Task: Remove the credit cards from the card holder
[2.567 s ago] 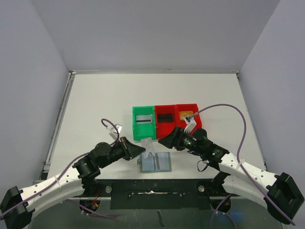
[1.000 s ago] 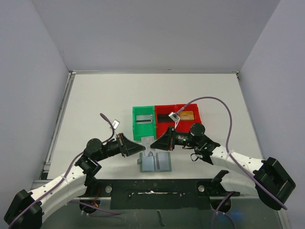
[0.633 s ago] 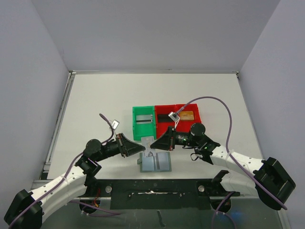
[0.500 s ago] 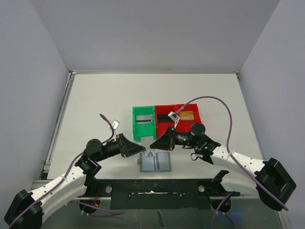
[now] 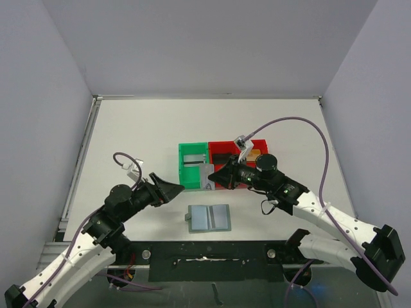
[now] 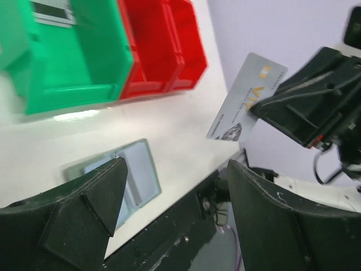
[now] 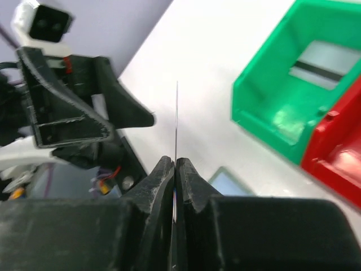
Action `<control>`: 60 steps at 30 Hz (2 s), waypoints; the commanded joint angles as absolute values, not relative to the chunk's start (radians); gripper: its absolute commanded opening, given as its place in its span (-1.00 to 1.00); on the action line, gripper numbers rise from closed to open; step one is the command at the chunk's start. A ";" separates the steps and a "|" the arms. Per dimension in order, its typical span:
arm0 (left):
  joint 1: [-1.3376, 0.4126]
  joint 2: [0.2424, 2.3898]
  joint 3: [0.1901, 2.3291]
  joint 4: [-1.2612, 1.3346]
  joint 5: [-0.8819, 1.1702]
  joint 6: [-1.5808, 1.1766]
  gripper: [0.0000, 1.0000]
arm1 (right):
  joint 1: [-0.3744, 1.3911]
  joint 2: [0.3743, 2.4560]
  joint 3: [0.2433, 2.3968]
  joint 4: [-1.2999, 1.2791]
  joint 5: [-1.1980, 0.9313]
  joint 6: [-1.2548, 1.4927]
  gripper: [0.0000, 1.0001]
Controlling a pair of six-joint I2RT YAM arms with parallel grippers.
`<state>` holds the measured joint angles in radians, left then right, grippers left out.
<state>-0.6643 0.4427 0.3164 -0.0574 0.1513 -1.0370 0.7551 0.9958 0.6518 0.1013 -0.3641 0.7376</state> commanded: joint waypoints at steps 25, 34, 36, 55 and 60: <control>-0.657 0.453 0.489 -0.552 -0.120 -1.049 0.45 | 0.910 1.662 1.262 -0.185 0.121 -0.406 -1.00; -0.658 0.465 0.531 -0.585 -0.136 -1.023 0.45 | 0.876 1.800 1.378 -0.265 0.115 -0.578 -1.00; -0.658 0.463 0.537 -0.593 -0.140 -1.019 0.45 | 0.872 1.823 1.400 -0.277 0.127 -0.627 -1.00; -0.658 0.424 0.638 -0.720 -0.240 -1.004 0.46 | 0.850 2.010 1.474 -0.184 0.200 -0.816 -1.00; -0.657 0.426 0.653 -0.751 -0.267 -0.996 0.46 | 0.847 2.031 1.472 -0.170 0.185 -0.839 -0.93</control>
